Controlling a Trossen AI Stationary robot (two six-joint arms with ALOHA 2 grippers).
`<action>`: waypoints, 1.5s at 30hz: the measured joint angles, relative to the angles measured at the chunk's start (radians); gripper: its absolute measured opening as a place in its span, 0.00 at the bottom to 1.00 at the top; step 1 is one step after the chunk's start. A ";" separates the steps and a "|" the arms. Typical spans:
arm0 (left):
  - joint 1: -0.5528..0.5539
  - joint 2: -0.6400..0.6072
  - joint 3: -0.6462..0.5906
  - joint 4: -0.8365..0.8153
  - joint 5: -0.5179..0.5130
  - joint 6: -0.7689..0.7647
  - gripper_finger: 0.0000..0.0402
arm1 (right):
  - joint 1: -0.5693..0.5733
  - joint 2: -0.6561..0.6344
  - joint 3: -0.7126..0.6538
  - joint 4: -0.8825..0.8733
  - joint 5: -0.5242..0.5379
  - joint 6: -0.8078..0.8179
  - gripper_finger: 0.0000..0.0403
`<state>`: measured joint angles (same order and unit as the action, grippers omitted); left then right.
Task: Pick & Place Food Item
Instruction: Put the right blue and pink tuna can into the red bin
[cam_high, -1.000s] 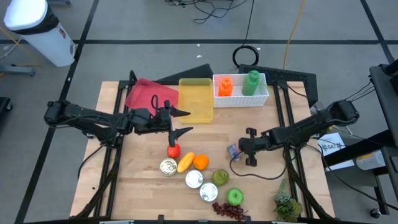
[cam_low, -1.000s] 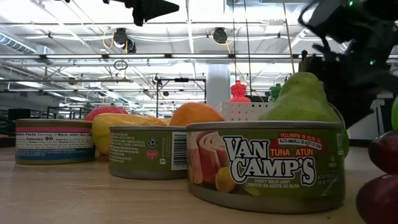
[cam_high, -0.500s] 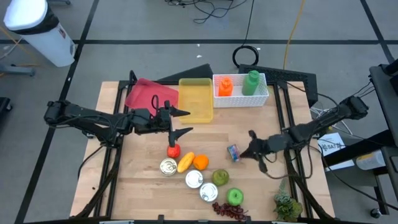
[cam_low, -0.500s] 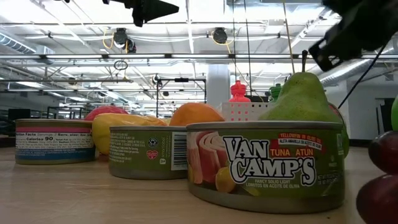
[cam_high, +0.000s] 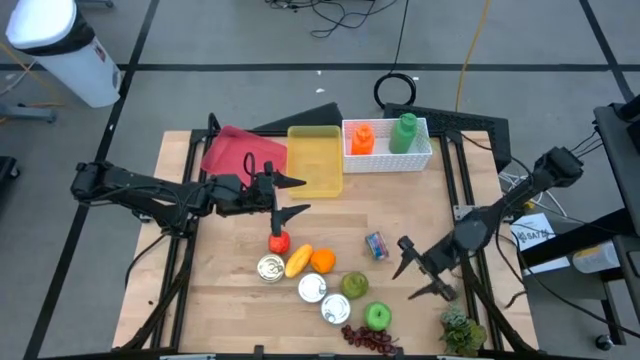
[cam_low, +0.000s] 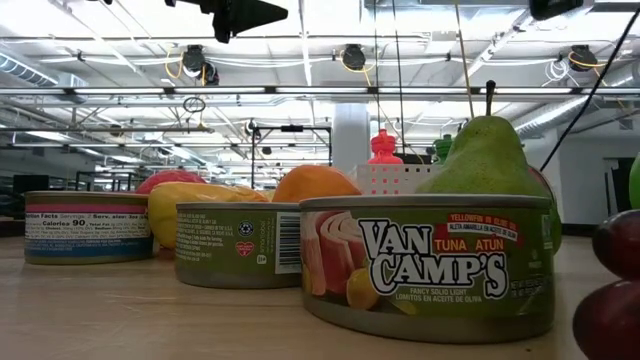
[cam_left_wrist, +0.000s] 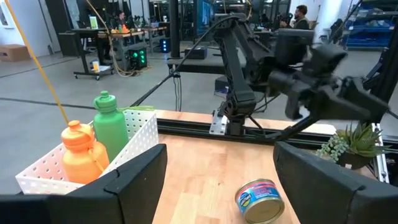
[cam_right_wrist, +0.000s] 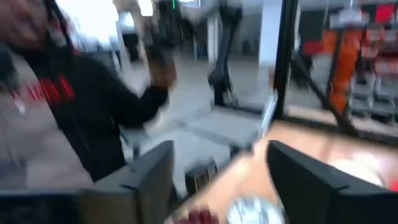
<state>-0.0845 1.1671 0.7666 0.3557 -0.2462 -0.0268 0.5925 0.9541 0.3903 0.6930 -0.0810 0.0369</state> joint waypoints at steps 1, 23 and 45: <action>0.000 0.000 0.000 0.000 0.000 0.001 0.76 | 0.013 0.016 0.019 -0.064 0.035 -0.012 0.66; 0.000 0.000 0.000 -0.014 0.000 -0.004 0.76 | -0.107 0.120 0.151 -0.915 0.294 0.344 0.69; 0.000 0.000 0.000 -0.014 0.000 -0.004 0.82 | -0.155 0.121 0.101 -0.823 0.477 0.094 0.69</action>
<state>-0.0841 1.1671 0.7662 0.3412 -0.2466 -0.0311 0.4375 1.0748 0.4908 -0.1299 0.3958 0.1308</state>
